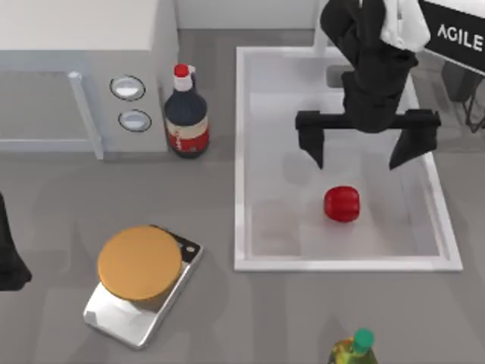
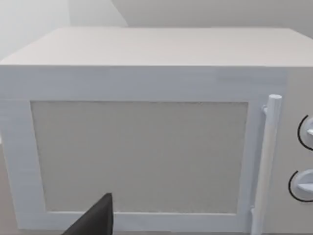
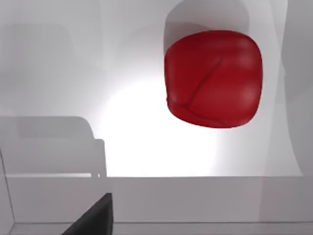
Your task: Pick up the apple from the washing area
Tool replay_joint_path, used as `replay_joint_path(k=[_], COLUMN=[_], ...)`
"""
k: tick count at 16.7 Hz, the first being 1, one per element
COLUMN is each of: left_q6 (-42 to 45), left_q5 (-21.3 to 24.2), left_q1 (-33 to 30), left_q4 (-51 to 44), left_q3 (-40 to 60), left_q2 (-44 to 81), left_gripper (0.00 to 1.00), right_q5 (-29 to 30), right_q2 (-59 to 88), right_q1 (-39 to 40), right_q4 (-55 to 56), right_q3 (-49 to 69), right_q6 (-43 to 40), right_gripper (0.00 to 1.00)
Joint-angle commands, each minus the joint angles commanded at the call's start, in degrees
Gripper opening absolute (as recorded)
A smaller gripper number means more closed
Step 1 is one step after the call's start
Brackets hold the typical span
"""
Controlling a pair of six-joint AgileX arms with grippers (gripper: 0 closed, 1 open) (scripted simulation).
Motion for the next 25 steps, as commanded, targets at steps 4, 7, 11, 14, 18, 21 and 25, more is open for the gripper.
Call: replay_joint_path(k=[4,7,11,14,18,21,25], left_q6=[0.00,0.00,0.00,0.00,0.00,0.00,0.00], left_q5=[0.00,0.00,0.00,0.00,0.00,0.00,0.00], left_q1=[0.00,0.00,0.00,0.00,0.00,0.00,0.00], left_q4=[0.00,0.00,0.00,0.00,0.00,0.00,0.00], left_q3=[0.00,0.00,0.00,0.00,0.00,0.00,0.00], left_q2=[0.00,0.00,0.00,0.00,0.00,0.00,0.00], left_gripper=[1.00,1.00,1.00,1.00,1.00,1.00,1.00], right_q5=[0.03,0.09,0.16,0.18,0.18,0.18,0.18], right_q2=[2.27,6.51,12.09,13.53,13.53,13.53,13.53], right_q1=[0.04,0.16,0.33,0.39,0.39,0.39,0.39], right_q4=[4.15,13.12,23.74,25.62,25.62,25.62,25.62], right_q3=[-2.35,-6.14,-11.03,-12.12,-12.12,-12.12,-12.12], right_q6=[0.01,0.09,0.21,0.26,0.26,0.26,0.26], right_gripper=[1.00,1.00,1.00,1.00,0.92,0.70,0.40])
